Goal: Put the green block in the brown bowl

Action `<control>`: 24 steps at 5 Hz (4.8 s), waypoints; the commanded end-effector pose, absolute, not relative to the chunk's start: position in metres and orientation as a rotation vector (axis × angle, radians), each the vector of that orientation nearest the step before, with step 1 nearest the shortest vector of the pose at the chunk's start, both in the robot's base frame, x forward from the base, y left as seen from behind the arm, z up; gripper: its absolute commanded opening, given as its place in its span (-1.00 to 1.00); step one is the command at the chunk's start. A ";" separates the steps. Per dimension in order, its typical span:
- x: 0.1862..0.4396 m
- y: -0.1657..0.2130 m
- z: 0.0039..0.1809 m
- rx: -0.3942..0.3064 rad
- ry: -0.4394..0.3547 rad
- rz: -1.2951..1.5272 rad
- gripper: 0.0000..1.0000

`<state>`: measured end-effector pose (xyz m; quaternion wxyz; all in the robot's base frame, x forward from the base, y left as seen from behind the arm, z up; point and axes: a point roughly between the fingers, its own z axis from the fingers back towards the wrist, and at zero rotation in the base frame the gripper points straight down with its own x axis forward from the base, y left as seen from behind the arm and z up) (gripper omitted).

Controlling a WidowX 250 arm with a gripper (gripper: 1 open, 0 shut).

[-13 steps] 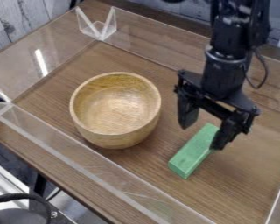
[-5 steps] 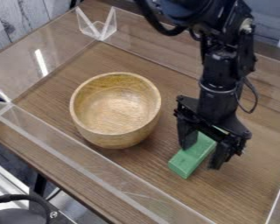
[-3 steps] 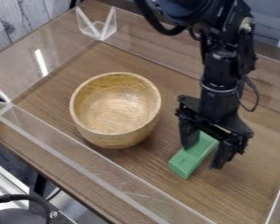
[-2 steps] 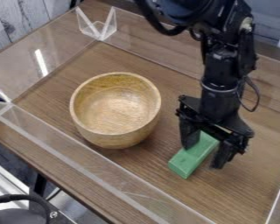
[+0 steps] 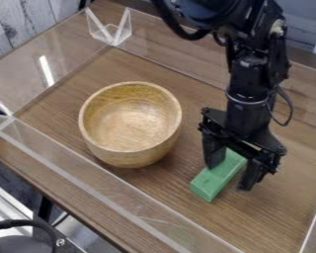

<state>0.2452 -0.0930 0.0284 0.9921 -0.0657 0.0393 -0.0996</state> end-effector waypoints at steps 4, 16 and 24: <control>0.241 -0.091 0.028 -0.142 0.091 -0.209 -1.00; 0.246 -0.089 0.043 -0.121 0.009 -0.313 1.00; 0.256 -0.053 0.124 -0.097 -0.090 -0.238 -1.00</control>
